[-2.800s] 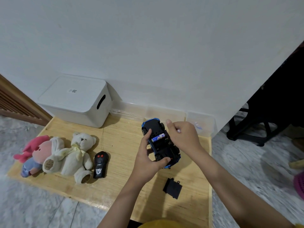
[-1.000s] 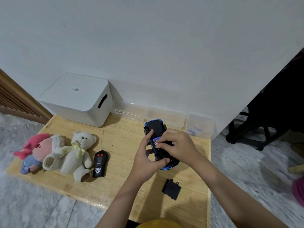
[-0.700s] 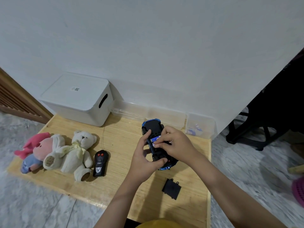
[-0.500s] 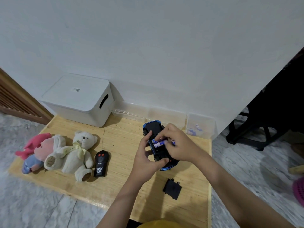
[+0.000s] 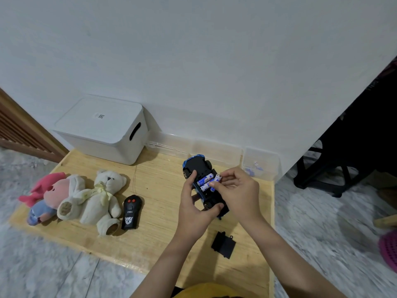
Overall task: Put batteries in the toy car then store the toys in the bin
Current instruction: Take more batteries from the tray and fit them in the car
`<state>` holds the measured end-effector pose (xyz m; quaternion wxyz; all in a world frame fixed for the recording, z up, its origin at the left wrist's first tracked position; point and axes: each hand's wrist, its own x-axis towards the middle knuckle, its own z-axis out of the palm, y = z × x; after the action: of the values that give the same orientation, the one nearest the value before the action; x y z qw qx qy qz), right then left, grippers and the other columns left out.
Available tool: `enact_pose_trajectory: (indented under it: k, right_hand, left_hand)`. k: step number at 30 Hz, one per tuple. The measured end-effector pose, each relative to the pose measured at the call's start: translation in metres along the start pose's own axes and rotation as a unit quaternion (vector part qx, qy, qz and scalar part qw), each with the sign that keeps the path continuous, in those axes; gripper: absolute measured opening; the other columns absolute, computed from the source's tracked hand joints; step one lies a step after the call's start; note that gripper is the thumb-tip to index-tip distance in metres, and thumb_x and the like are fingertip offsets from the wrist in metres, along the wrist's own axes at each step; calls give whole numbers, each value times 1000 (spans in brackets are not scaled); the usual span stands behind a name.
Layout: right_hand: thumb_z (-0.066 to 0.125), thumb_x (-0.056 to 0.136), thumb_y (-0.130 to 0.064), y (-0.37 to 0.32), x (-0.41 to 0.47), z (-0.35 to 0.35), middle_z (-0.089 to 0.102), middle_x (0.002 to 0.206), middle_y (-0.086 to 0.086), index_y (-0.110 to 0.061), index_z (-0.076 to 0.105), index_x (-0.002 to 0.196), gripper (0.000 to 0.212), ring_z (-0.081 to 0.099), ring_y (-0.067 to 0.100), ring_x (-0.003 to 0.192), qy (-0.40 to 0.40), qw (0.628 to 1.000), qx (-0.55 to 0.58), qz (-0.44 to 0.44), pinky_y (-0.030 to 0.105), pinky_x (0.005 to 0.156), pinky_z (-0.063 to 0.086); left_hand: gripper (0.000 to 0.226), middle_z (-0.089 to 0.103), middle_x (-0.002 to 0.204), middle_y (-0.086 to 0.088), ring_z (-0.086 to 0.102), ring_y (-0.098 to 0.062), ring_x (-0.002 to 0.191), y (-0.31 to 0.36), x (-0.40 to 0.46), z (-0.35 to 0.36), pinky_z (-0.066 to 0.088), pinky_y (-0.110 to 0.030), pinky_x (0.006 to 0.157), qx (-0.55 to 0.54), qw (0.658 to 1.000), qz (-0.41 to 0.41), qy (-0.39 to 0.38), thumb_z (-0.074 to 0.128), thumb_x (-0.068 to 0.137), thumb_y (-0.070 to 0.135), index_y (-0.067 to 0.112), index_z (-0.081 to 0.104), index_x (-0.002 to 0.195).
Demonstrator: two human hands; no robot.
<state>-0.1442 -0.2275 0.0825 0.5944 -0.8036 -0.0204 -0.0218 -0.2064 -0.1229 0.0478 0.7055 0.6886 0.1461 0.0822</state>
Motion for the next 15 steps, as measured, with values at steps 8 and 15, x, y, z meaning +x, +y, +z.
enact_pose_trajectory:
  k: [8, 15]
  right_hand:
    - [78, 74, -25, 4, 3, -1, 63, 76, -1, -15, 70, 70, 14, 52, 1, 59, -16, 985, -151, -76, 7, 58, 38]
    - [77, 76, -22, 2, 2, 0, 55, 74, 1, -8, 75, 75, 15, 54, 18, 75, -51, 971, -205, -109, 28, 66, 44]
  left_hand:
    - [95, 45, 133, 13, 57, -15, 114, 2, -3, -5, 55, -27, 81, -20, 1000, 17, 14, 76, 71, -5, 52, 30, 131]
    - [95, 40, 137, 3, 51, -22, 119, 5, -4, -8, 56, -24, 74, -33, 999, 30, -19, 69, 74, -14, 46, 26, 133]
